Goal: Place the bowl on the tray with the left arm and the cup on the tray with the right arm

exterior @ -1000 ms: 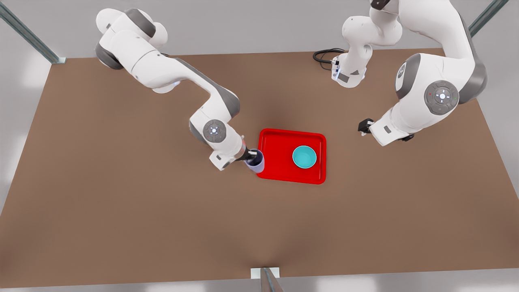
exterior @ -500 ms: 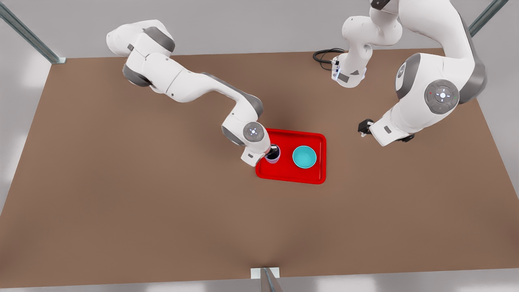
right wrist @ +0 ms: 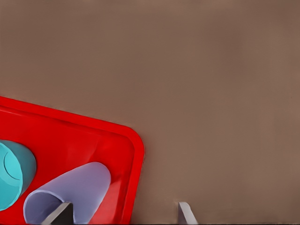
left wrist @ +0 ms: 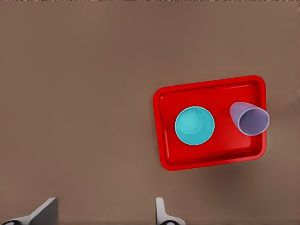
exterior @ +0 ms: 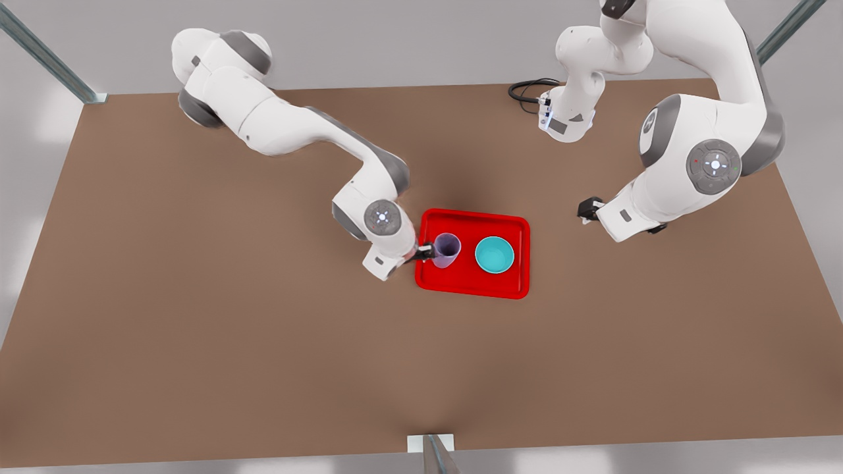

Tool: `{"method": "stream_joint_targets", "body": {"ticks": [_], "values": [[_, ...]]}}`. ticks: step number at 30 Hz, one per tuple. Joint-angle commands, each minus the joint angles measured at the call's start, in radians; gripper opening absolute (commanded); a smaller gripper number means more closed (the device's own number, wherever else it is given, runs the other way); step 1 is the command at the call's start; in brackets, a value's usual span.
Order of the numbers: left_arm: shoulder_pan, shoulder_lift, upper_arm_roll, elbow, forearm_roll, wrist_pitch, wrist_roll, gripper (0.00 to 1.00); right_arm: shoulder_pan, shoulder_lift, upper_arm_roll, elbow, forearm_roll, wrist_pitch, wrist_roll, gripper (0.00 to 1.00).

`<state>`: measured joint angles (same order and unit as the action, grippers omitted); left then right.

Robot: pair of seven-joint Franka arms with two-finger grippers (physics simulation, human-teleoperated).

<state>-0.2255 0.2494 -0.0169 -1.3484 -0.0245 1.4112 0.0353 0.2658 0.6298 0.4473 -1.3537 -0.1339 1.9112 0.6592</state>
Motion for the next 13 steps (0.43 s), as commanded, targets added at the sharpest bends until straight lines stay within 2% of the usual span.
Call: {"method": "stream_joint_targets", "body": {"ticks": [1, 2, 3, 4, 5, 8, 9, 13], "values": [[0.000, -0.001, 0.000, 0.000, -0.003, 0.000, 0.000, 1.00, -0.016, -0.045, -0.041, -0.015, 0.045, -0.024, -0.035, 1.00], [0.000, 0.001, 0.000, 0.000, -0.003, 0.000, 0.002, 1.00, -0.059, -0.153, -0.157, -0.042, 0.094, -0.106, -0.125, 1.00], [0.000, 0.005, 0.000, 0.000, -0.003, -0.002, 0.002, 1.00, -0.095, -0.215, -0.218, -0.053, 0.096, -0.174, -0.206, 1.00], [0.000, 0.004, -0.005, 0.002, -0.006, -0.002, 0.005, 1.00, -0.138, -0.315, -0.316, -0.099, 0.096, -0.224, -0.320, 1.00], [0.000, -0.002, -0.014, 0.002, -0.005, -0.002, 0.002, 1.00, -0.166, -0.346, -0.414, -0.084, 0.102, -0.343, -0.369, 1.00], [0.000, -0.010, 0.020, 0.003, 0.006, -0.003, 0.003, 1.00, -0.191, -0.326, -0.447, 0.070, 0.135, -0.517, -0.456, 1.00], [0.000, -0.010, 0.032, 0.003, 0.006, -0.003, 0.002, 1.00, -0.186, -0.298, -0.499, 0.107, 0.163, -0.537, -0.530, 1.00], [0.002, -0.009, 0.038, 0.002, 0.008, -0.005, -0.009, 1.00, -0.180, -0.297, -0.498, 0.099, 0.172, -0.526, -0.535, 1.00]]}}
